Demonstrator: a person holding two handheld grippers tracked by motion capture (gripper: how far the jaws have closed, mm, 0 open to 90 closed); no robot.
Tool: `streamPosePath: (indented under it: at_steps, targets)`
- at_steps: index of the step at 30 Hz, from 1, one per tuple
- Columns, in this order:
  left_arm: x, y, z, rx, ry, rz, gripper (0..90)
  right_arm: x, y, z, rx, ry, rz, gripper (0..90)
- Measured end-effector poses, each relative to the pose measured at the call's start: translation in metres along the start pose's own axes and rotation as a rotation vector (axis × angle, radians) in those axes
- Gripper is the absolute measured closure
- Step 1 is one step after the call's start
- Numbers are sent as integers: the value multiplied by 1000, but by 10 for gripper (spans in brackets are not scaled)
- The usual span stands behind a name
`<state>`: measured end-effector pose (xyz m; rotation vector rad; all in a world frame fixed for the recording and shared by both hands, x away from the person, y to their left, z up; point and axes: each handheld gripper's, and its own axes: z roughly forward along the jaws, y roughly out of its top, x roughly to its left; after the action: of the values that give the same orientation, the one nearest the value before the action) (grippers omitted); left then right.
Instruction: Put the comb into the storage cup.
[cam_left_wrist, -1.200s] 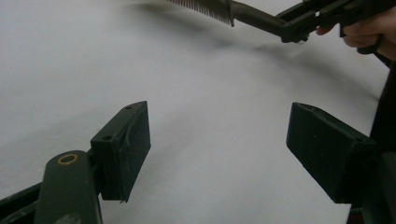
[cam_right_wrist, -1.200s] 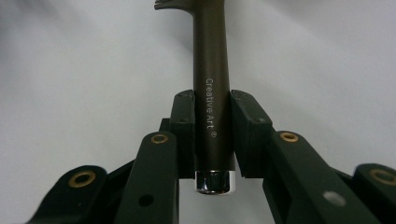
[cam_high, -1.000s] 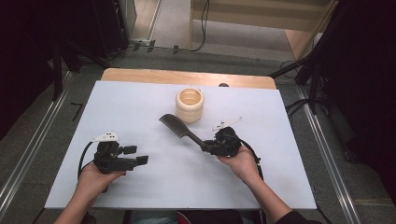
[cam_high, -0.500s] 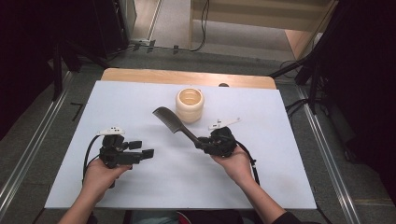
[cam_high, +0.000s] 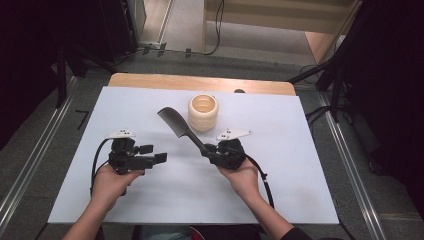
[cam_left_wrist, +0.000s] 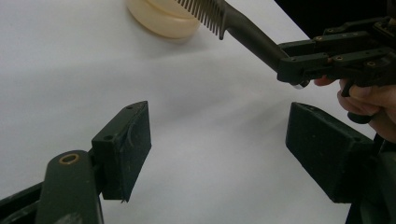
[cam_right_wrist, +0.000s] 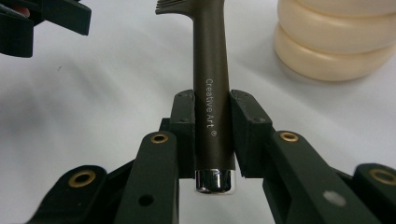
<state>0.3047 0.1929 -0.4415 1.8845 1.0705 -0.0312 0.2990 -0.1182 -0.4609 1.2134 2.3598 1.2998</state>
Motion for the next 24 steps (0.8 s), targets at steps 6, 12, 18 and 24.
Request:
streamPosePath:
  at_steps: [6, 12, 18, 24]
  targets:
    - [-2, 6, 2, -17, -3, -4, 233, 6, 0, 7, -35, -4, 3, 704]
    - [-4, 13, 2, -44, 9, -8, 240, 10, 2, 13, -68, -6, 24, 704]
    - [-5, 18, 5, -70, 8, -31, 240, 13, 2, 18, -118, -6, 55, 704]
    - [-8, 23, 9, -89, 20, -41, 240, 15, 3, 21, -141, -1, 65, 704]
